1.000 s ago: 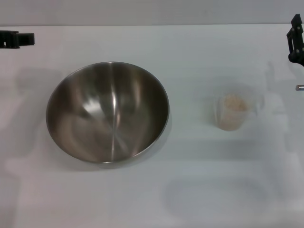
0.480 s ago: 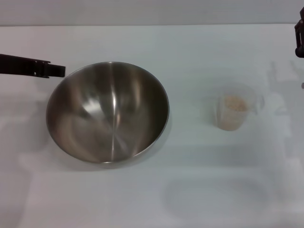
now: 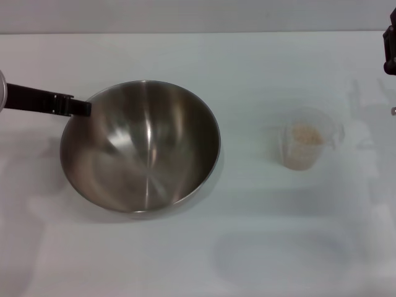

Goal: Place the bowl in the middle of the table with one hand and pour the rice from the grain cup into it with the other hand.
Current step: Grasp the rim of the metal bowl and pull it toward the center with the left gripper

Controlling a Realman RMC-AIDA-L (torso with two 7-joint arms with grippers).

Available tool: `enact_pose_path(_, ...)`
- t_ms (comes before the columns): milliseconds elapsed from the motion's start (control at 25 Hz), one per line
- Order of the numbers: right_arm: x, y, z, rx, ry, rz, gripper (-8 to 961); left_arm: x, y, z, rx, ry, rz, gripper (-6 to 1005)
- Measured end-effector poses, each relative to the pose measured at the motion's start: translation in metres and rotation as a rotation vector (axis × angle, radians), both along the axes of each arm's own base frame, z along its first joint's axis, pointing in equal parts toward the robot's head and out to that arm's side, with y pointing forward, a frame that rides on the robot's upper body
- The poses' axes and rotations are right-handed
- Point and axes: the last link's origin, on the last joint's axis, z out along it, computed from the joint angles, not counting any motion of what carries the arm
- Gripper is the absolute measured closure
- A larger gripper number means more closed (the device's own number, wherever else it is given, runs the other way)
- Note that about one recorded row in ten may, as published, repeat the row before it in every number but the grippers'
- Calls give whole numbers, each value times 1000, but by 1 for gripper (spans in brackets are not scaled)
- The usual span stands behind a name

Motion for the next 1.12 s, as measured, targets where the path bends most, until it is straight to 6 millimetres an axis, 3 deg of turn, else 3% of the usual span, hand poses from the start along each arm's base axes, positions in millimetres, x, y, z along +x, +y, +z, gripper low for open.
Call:
enact_pose_path(320, 5, -1, 4, 22, 19, -26, 455, -12, 5, -7, -24, 3, 45, 333)
enact_pose_path(600, 34, -12, 26, 156, 93, -172, 455, -16, 8, -3, 7, -2, 43, 334)
enact_pose_path(1120, 40, -19, 28, 166, 82, -191, 454, -19, 8, -7, -23, 22, 57, 334)
